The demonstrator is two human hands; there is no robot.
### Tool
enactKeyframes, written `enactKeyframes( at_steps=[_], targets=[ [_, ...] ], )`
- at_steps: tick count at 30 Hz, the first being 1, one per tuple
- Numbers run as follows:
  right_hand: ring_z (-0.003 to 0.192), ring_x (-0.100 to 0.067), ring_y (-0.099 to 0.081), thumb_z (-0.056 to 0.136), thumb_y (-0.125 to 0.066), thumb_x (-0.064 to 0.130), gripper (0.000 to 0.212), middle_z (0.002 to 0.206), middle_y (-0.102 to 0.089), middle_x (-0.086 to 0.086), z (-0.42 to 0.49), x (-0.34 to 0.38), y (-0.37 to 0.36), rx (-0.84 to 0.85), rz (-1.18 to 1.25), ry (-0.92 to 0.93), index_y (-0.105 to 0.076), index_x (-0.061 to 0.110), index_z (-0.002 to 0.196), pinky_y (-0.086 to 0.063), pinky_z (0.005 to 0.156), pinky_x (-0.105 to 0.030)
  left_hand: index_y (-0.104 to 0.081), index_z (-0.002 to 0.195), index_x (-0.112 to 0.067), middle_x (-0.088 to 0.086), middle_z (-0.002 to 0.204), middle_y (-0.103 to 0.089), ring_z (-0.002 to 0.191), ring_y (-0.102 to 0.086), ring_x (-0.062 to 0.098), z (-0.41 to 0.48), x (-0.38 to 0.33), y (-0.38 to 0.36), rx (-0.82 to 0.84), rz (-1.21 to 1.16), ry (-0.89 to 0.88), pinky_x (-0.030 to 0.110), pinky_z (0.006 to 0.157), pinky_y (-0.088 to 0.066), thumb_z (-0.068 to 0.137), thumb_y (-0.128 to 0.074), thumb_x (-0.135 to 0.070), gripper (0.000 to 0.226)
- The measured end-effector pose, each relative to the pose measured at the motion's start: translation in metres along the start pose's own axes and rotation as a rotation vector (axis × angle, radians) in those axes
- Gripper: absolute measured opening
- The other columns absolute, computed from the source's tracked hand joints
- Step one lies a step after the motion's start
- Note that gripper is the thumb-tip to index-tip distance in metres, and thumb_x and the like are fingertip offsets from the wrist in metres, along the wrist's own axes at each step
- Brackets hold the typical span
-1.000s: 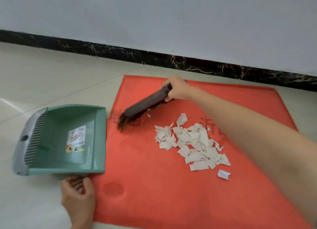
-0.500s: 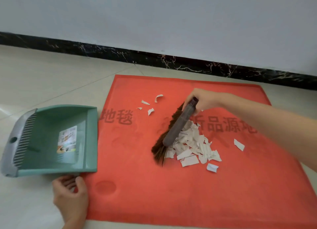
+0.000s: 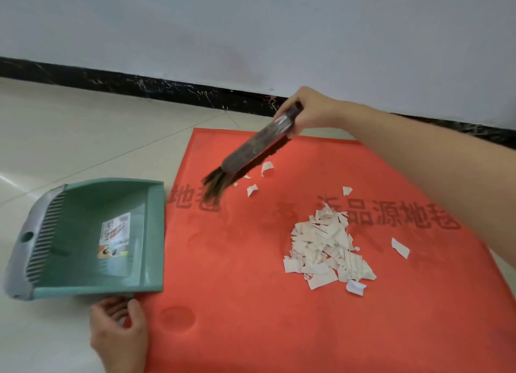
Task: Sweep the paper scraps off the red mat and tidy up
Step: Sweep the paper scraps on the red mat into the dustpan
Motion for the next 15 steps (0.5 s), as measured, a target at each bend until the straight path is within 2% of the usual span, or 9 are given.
enactKeyframes(
  at_steps=[2,4,7,8,11,13,15],
  targets=[
    [0.089,-0.022,-0.072,0.057,-0.075,-0.003,0.045,0.087,-0.076,-0.008,0.019,0.010,-0.021,-0.018,0.010,0.006,-0.078,0.022,0.095,-0.058,0.077,-0.037,-0.046,0.082,-0.038,-0.040,0.075,-0.059,0.059,-0.057,-0.014,0.000,-0.003,-0.002,0.009,-0.007,0.001,0.001,0.060,-0.043,0.071,-0.053,-0.045,0.015],
    [0.089,-0.020,-0.070,0.060,-0.072,-0.006,0.046,0.089,-0.076,-0.007,0.036,0.013,-0.046,-0.061,-0.032,0.014,-0.078,0.021,0.097,-0.057,0.074,-0.031,-0.046,0.082,-0.037,-0.039,0.076,-0.060,0.059,-0.057,-0.014,-0.002,-0.004,-0.003,0.022,-0.008,-0.004,0.000,0.060,-0.042,0.071,-0.053,-0.046,0.016],
    [0.088,-0.013,-0.062,0.066,-0.068,-0.012,0.046,0.094,-0.074,-0.005,0.051,0.008,-0.081,-0.140,-0.019,0.003,-0.077,0.014,0.103,-0.045,0.069,-0.020,-0.047,0.085,-0.028,-0.037,0.078,-0.061,0.060,-0.057,-0.013,0.001,0.000,-0.002,-0.008,-0.001,-0.035,0.002,0.060,-0.043,0.070,-0.052,-0.046,0.023],
    [0.089,-0.013,-0.061,0.066,-0.070,-0.012,0.045,0.094,-0.072,-0.004,0.053,0.004,-0.088,-0.137,-0.003,-0.010,-0.076,0.013,0.104,-0.044,0.068,-0.018,-0.047,0.086,-0.027,-0.034,0.078,-0.062,0.060,-0.058,-0.012,0.002,0.002,-0.002,-0.022,0.009,-0.048,0.003,0.060,-0.043,0.070,-0.052,-0.045,0.024],
    [0.084,-0.018,-0.065,0.064,-0.074,-0.009,0.044,0.086,-0.071,-0.002,0.049,-0.011,-0.092,-0.036,-0.024,-0.025,-0.077,0.014,0.101,-0.049,0.062,-0.020,-0.050,0.092,-0.020,-0.009,0.074,-0.062,0.063,-0.058,-0.013,0.005,0.007,-0.003,-0.009,0.047,-0.049,0.000,0.061,-0.043,0.074,-0.056,-0.033,0.022],
    [0.082,-0.021,-0.068,0.062,-0.077,-0.006,0.042,0.085,-0.074,-0.005,0.041,-0.021,-0.088,0.039,-0.057,-0.032,-0.077,0.015,0.098,-0.057,0.070,-0.030,-0.050,0.096,-0.009,0.008,0.080,-0.060,0.066,-0.058,-0.013,0.006,0.010,0.001,-0.005,0.078,-0.037,-0.001,0.062,-0.043,0.075,-0.056,-0.027,0.028],
    [0.079,-0.019,-0.067,0.062,-0.079,-0.004,0.041,0.088,-0.075,-0.009,0.028,-0.032,-0.080,0.067,-0.083,-0.044,-0.077,0.013,0.099,-0.056,0.076,-0.034,-0.050,0.096,-0.008,0.012,0.083,-0.061,0.066,-0.058,-0.013,0.005,0.012,0.002,0.009,0.112,-0.032,0.000,0.063,-0.043,0.079,-0.058,-0.025,0.026]
  ],
)
Point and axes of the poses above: each hand's wrist, its own z-axis towards the middle knuckle, its own y-axis out of the back of the hand, x = y × z, the point moved 2 cm from there along z, towards the middle knuckle
